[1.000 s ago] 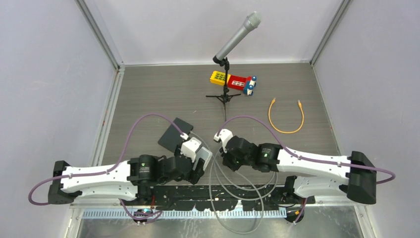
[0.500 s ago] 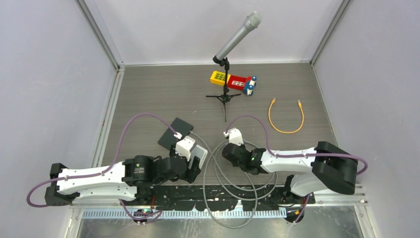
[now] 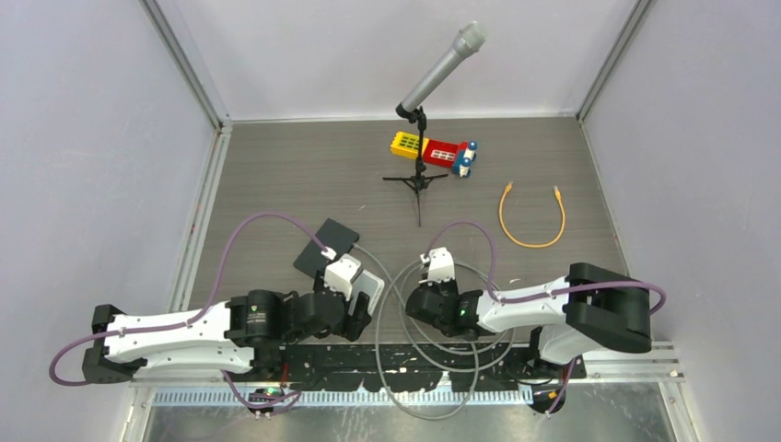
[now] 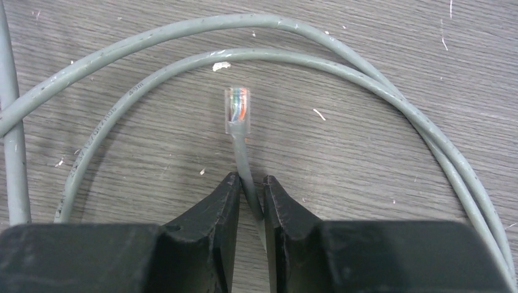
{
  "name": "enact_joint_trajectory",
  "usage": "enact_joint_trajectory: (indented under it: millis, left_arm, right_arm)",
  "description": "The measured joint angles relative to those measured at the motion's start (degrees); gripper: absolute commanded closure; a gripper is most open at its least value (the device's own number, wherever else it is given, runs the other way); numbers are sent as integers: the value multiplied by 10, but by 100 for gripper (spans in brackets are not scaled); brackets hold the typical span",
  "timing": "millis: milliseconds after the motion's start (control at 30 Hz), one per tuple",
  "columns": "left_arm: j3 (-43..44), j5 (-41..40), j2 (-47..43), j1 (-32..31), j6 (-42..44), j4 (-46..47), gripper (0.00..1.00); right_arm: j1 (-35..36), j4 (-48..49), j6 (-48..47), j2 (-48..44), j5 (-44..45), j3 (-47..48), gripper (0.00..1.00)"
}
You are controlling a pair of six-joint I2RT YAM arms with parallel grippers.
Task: Insert the plug into the switch port
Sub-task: Place the connector at the center of the board, then pick up the connector from the center of the board.
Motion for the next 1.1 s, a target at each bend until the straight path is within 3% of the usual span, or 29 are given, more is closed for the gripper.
enact_joint_trajectory:
  millis: [233, 467, 600, 933, 1100]
  left_arm:
    - [0, 1, -5, 0, 0, 0, 100]
    - [0, 1, -9, 0, 0, 0, 100]
    - [0, 1, -9, 0, 0, 1, 100]
    - [2, 0, -33, 0, 8, 4, 100]
    - [17, -2, -40, 0, 22, 4, 100]
  right_arm:
    - [9, 21, 33, 0, 22, -15, 76]
    - [10, 34, 38, -15, 14, -28, 99]
    - [9, 8, 21, -47, -15, -32, 100]
    - [9, -116, -168, -301, -158, 54, 100]
    - [-5, -192, -240, -332, -271, 131, 99]
